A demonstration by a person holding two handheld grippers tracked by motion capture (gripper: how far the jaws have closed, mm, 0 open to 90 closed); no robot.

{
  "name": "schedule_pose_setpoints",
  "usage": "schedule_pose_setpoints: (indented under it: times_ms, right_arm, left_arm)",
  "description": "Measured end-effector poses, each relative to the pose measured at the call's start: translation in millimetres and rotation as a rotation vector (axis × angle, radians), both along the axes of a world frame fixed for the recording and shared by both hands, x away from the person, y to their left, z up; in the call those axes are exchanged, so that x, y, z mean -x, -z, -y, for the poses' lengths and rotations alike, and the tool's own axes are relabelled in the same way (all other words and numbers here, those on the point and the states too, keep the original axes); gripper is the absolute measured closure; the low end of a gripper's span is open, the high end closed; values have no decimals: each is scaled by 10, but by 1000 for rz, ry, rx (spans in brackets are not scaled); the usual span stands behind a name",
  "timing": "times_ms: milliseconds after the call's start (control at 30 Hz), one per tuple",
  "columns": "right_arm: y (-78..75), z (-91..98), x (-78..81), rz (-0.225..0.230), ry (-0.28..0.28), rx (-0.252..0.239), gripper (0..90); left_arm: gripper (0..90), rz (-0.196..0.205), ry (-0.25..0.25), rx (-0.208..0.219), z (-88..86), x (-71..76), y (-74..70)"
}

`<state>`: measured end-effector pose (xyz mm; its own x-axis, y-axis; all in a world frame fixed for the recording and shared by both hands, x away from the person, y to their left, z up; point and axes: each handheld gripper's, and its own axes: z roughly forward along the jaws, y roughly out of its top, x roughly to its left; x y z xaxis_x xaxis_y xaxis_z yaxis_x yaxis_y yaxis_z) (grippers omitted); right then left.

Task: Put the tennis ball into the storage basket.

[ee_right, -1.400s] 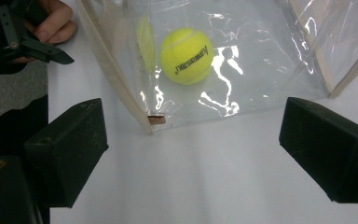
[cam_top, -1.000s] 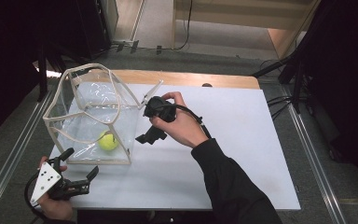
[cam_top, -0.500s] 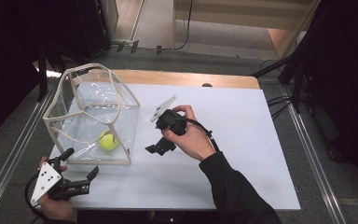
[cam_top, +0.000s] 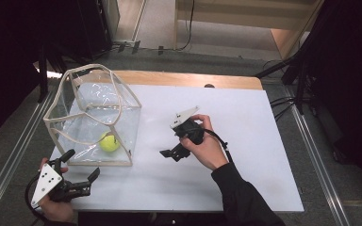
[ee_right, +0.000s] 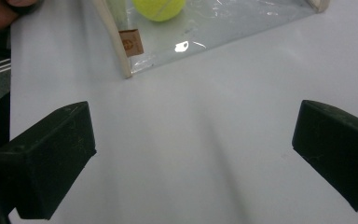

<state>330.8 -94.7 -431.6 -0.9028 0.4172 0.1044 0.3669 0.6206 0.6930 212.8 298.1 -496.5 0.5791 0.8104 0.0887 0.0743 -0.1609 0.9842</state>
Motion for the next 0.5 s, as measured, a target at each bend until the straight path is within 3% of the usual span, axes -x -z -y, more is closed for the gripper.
schedule_pose_setpoints:
  times_ms: [233,500]
  right_arm:
    - [114,229,71,8,37,-40,0]
    - [229,568,168,34,119,-101,0]
  left_arm:
    - [0,-1,-2,-1,0,1,1]
    - [0,-3,-7,-3,4,4,1]
